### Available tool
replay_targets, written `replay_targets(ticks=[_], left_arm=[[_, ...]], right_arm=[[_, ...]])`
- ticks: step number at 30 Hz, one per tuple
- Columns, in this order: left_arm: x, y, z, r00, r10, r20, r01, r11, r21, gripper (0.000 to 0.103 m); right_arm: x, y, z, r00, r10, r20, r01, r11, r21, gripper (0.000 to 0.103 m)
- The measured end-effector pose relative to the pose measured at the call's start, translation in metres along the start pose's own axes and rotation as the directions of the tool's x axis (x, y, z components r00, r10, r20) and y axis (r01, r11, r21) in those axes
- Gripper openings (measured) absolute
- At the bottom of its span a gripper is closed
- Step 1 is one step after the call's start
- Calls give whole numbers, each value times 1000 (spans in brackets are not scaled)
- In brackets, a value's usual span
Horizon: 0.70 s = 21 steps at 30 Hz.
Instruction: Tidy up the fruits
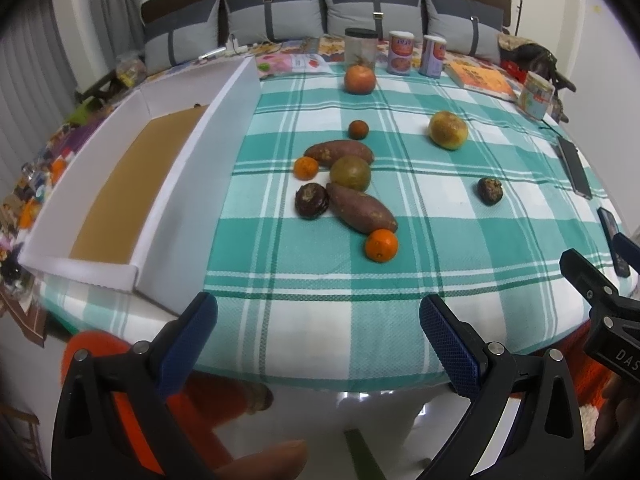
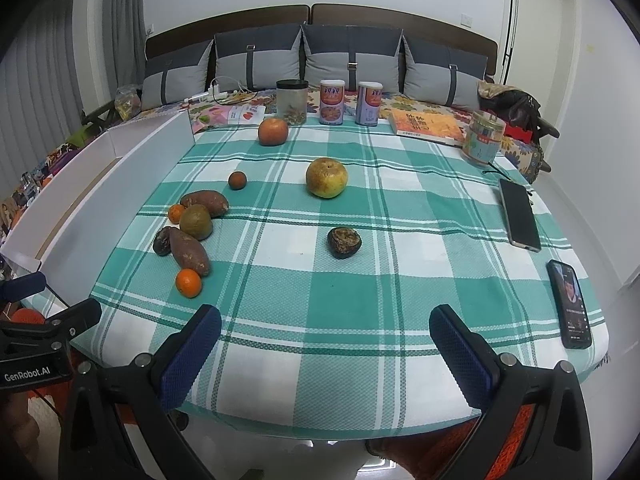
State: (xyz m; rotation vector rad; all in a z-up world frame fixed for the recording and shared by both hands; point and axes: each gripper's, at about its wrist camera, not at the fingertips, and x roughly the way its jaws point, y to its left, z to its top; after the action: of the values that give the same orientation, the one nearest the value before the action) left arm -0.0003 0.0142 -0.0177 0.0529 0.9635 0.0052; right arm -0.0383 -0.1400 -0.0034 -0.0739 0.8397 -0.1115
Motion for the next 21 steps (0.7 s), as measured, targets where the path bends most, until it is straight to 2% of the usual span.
replay_targets(ticks=[15, 21], left_arm=[[3, 3, -1, 1000, -11, -9, 11, 1000, -13, 102], [21, 1, -2, 997, -62, -48, 61, 998, -25, 102]], right_arm=[[2, 1, -1, 1000, 0, -5, 0, 1000, -12, 103], [22, -6, -4, 1000, -7, -30, 7, 1000, -7, 103]])
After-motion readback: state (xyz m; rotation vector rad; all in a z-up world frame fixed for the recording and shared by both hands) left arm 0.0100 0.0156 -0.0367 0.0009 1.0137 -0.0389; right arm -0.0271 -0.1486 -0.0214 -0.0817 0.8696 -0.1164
